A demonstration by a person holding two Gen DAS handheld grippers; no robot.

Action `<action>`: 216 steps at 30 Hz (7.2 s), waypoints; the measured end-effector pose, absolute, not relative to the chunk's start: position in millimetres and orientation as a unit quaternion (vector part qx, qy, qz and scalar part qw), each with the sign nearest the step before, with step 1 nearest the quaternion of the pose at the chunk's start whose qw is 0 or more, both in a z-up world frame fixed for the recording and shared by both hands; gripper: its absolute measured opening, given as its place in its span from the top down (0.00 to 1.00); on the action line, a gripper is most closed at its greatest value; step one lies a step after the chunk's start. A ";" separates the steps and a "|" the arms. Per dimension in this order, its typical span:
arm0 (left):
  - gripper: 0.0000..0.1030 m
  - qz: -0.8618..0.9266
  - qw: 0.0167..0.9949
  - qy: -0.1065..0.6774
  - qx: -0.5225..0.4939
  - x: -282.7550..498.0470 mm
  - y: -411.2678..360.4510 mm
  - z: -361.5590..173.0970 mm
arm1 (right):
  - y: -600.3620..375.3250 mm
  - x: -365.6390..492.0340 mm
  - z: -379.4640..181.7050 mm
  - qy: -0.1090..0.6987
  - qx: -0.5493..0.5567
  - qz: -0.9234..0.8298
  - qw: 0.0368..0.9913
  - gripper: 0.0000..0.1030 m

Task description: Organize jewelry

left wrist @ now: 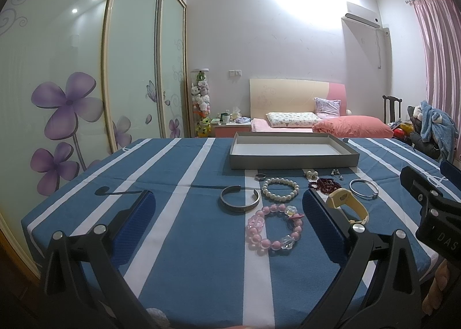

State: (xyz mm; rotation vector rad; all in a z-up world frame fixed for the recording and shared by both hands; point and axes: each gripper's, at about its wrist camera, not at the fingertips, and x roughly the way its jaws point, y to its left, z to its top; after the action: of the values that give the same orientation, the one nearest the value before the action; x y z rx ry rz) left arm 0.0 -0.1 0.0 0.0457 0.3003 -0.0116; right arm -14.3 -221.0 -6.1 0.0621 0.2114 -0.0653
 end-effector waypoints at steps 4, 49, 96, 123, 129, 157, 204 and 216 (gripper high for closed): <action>0.04 -0.006 0.988 0.150 0.023 -3.4 -2.7 -2.9 | -220.9 -14.2 -6.1 0.106 0.031 -0.032 0.993 0.02; 0.04 -0.035 0.971 0.234 0.033 39.2 -26.0 -34.4 | -227.9 3.8 -21.0 0.138 0.042 -0.040 0.989 0.02; 0.78 -0.076 0.950 0.304 -0.004 97.8 9.8 -24.8 | -211.6 62.5 -40.7 0.274 0.031 0.019 0.961 0.14; 0.78 -0.071 0.954 0.292 -0.008 94.7 24.0 -17.4 | -187.4 99.3 -48.4 0.371 -0.023 0.017 0.928 0.36; 0.78 -0.071 0.953 0.294 -0.008 95.5 25.6 -17.1 | -190.9 97.0 -53.1 0.378 -0.008 0.032 0.925 0.51; 0.78 -0.093 0.958 0.271 -0.010 91.8 10.9 -4.1 | -207.8 87.2 -37.7 0.337 0.011 0.045 0.940 0.61; 0.78 -0.118 0.972 0.202 -0.006 200.8 -30.3 62.4 | -247.0 177.4 49.8 0.151 -0.013 -0.030 0.988 0.60; 0.78 -0.110 0.969 0.221 0.001 268.7 -49.4 49.6 | -259.4 214.1 35.4 0.162 -0.008 -0.034 0.986 0.60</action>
State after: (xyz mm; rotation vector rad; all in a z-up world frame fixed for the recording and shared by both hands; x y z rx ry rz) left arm 268.7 -49.4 49.6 0.0030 0.4464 -0.2231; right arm 214.1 -259.4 35.4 -0.0162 0.3262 -0.0683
